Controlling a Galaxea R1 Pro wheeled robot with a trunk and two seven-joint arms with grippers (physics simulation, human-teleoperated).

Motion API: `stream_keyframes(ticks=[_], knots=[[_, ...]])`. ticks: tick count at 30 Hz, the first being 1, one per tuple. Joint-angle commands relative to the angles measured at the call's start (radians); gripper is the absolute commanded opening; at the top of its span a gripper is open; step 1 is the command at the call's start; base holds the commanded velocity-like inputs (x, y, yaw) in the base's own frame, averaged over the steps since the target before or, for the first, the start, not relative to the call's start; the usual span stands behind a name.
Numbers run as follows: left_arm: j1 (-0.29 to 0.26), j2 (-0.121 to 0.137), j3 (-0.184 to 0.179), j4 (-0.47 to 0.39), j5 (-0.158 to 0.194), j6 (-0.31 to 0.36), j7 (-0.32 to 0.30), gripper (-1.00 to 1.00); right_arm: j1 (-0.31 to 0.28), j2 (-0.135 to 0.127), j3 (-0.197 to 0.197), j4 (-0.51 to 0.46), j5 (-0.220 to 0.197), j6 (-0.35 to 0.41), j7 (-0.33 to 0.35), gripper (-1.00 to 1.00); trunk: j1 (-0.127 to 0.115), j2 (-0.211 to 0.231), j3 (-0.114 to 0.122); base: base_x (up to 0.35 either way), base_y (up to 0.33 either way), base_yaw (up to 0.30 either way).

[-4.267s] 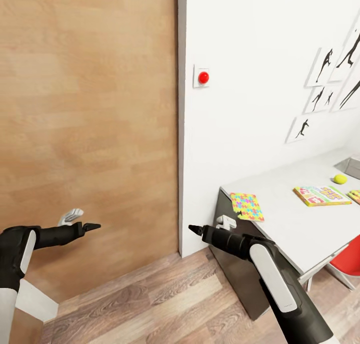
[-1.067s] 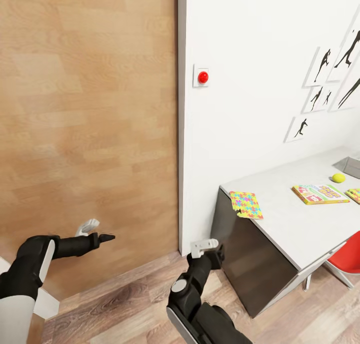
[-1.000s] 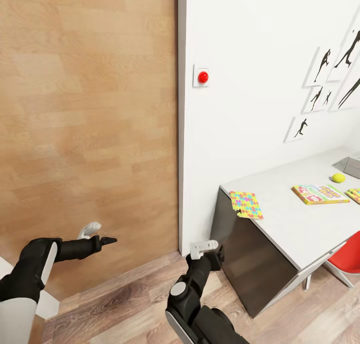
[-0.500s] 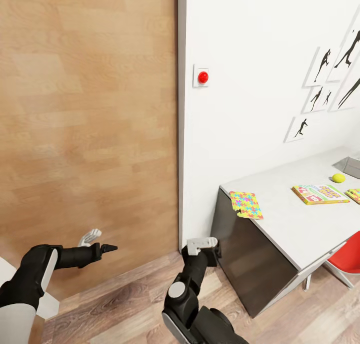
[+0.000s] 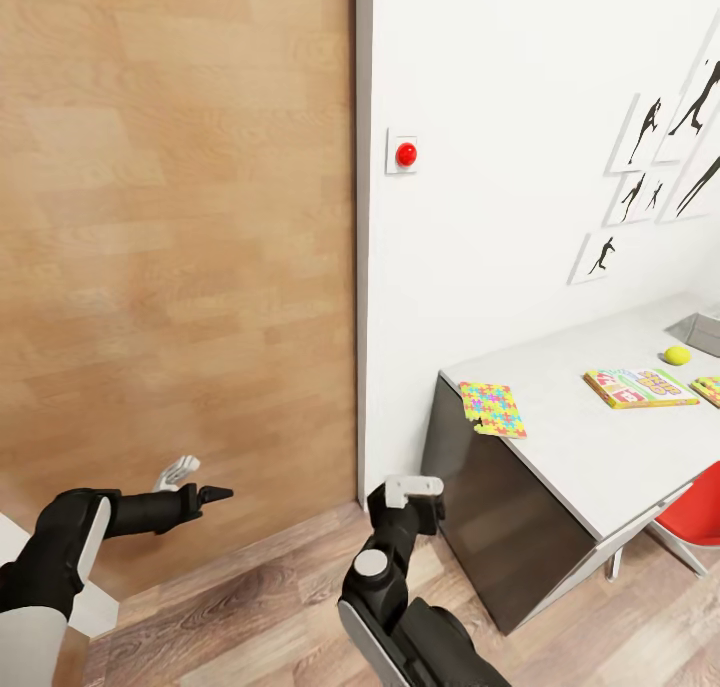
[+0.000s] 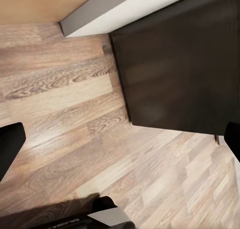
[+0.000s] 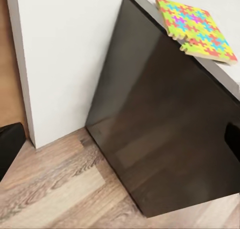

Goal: Put all the toys in the child's room - the three board games (two on the bed and one on the table), the two jigsaw puzzles on the table, and the tennis ball on the table - inside the toy box on the table in the child's room.

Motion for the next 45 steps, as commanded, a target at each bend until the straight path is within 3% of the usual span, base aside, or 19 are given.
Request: stream_keyframes(ticks=[1,2,3,11,20,26,30,31,32,33,34,35,36,39,41,45], knots=[[-0.001,0.0,0.002,0.0,-0.004,0.007,-0.011,1.0,-0.001,0.0,-0.004,0.005,-0.01,0.004,-0.001,1.0,0.0,-0.001,-0.001,0.0,0.0,0.0],[-0.001,0.001,0.002,0.0,-0.005,0.007,-0.017,1.0,-0.001,0.0,-0.01,0.011,-0.016,-0.002,0.004,1.0,0.0,-0.001,-0.001,0.0,0.0,0.0],[-0.001,0.002,0.002,0.0,-0.006,0.007,-0.048,1.0,-0.001,0.0,-0.343,0.043,-0.262,-0.094,0.393,1.0,0.0,-0.001,-0.001,0.0,0.0,0.0],[-0.001,0.023,-0.003,0.001,0.0,0.007,-0.058,1.0,-0.001,0.0,-0.35,0.061,-0.281,-0.22,0.418,1.0,0.0,-0.001,-0.001,0.0,0.0,0.0],[-0.001,0.027,-0.003,0.001,0.002,0.007,-0.059,1.0,-0.002,0.0,-0.35,0.103,-0.336,-0.245,0.465,1.0,0.0,-0.001,-0.001,0.0,0.0,0.0],[-0.001,0.027,-0.003,0.001,0.002,0.008,-0.059,1.0,-0.004,0.0,-0.384,0.145,-0.418,-0.273,0.505,1.0,0.0,-0.001,-0.001,0.0,0.0,0.0],[-0.001,0.027,-0.003,0.001,0.003,0.008,-0.068,1.0,-0.003,0.0,-0.446,0.181,-0.549,-0.365,0.676,1.0,0.0,-0.001,-0.001,0.0,0.0,0.0],[-0.001,0.027,-0.004,0.001,0.002,0.008,-0.076,1.0,-0.002,0.0,-0.467,0.214,-0.603,-0.411,0.768,1.0,0.0,-0.001,-0.001,0.0,0.0,0.0],[-0.001,0.027,-0.004,0.001,0.002,0.008,-0.081,1.0,-0.002,0.0,-0.478,0.232,-0.629,-0.436,0.819,1.0,0.0,-0.001,-0.001,0.0,0.0,0.0],[-0.001,0.027,-0.005,0.001,0.001,0.008,-0.092,1.0,-0.002,0.0,-0.498,0.271,-0.682,-0.489,0.925,1.0,0.0,-0.001,-0.001,0.0,0.0,0.0],[-0.001,0.027,-0.005,0.001,0.0,0.008,-0.097,1.0,-0.002,0.0,-0.507,0.292,-0.706,-0.512,0.979,1.0,0.0,-0.001,-0.001,0.0,0.0,0.0],[-0.001,0.027,-0.006,0.001,-0.002,0.008,-0.106,1.0,-0.002,0.0,-0.52,0.335,-0.748,-0.548,1.076,1.0,0.0,-0.001,-0.001,0.0,0.0,0.0],[-0.001,0.027,-0.006,0.001,-0.002,0.008,-0.11,1.0,-0.002,0.0,-0.524,0.356,-0.766,-0.56,1.116,1.0,0.0,-0.001,-0.001,0.0,0.0,0.0],[-0.001,0.027,-0.007,0.001,-0.004,0.008,-0.118,1.0,-0.001,0.0,-0.534,0.414,-0.814,-0.594,1.214,1.0,0.0,-0.001,-0.001,0.0,0.0,0.0],[-0.001,0.027,-0.007,0.001,-0.005,0.007,-0.121,1.0,-0.001,0.0,-0.536,0.436,-0.827,-0.609,1.243,1.0,0.0,-0.001,-0.001,0.0,0.0,0.0],[-0.001,0.027,-0.008,0.001,-0.005,0.007,-0.123,1.0,-0.003,0.0,-0.533,0.453,-0.839,-0.617,1.215,1.0,0.0,-0.001,-0.001,0.0,0.0,0.0]])
